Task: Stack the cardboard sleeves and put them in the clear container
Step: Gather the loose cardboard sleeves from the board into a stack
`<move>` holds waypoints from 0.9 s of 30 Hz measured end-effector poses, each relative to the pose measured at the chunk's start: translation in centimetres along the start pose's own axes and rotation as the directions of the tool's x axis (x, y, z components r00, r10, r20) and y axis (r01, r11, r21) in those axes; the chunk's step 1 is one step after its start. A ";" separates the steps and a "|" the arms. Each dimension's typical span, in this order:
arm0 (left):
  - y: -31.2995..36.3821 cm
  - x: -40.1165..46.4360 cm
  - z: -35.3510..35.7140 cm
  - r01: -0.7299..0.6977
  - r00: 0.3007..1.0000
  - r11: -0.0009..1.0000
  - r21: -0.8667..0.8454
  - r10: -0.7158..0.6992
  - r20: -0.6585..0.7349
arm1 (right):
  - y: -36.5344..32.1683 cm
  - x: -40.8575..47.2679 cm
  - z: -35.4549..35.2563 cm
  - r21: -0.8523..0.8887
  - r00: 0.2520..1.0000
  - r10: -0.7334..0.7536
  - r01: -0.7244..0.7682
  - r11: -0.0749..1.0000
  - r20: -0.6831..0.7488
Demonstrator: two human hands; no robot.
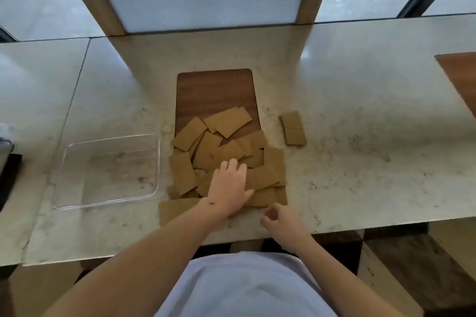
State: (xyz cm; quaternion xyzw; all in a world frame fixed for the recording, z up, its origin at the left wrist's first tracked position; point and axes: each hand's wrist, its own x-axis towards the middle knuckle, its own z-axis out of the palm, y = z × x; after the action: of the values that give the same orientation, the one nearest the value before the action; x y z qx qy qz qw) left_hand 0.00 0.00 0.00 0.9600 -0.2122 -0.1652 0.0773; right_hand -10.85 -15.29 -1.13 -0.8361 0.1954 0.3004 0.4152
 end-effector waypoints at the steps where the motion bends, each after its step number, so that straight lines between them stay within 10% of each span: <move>1: 0.3 0.9 0.0 -0.026 0.999 0.997 0.071 0.024 0.032 | 0.2 0.1 -0.1 0.039 1.000 0.018 -0.018 0.999 -0.004; 9: 0.9 3.3 0.9 -0.119 0.988 0.977 0.176 0.099 0.115 | 0.7 1.4 -0.6 0.152 0.992 0.103 -0.091 0.984 -0.076; 15: 0.4 2.4 -0.1 0.104 0.990 0.919 -0.380 -0.059 0.128 | -0.5 2.8 -0.7 0.083 0.945 0.063 -0.038 0.996 -0.322; 21: -1.5 -1.0 -0.8 0.575 0.755 -0.007 -0.818 -0.381 0.533 | -0.6 4.2 -2.4 -0.048 0.867 0.011 -0.040 0.998 -0.499; 27: -5.5 -5.5 -0.9 0.500 0.745 -0.288 -0.817 -0.339 0.575 | -3.5 8.7 -3.7 -0.166 0.909 0.046 -0.125 0.978 -0.413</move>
State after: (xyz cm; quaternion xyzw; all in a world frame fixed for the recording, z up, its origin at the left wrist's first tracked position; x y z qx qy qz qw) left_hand -2.28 7.40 1.25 0.5804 0.3276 -0.3318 0.6676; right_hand -1.12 -16.92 -3.18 -0.9065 0.2847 0.1546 0.2707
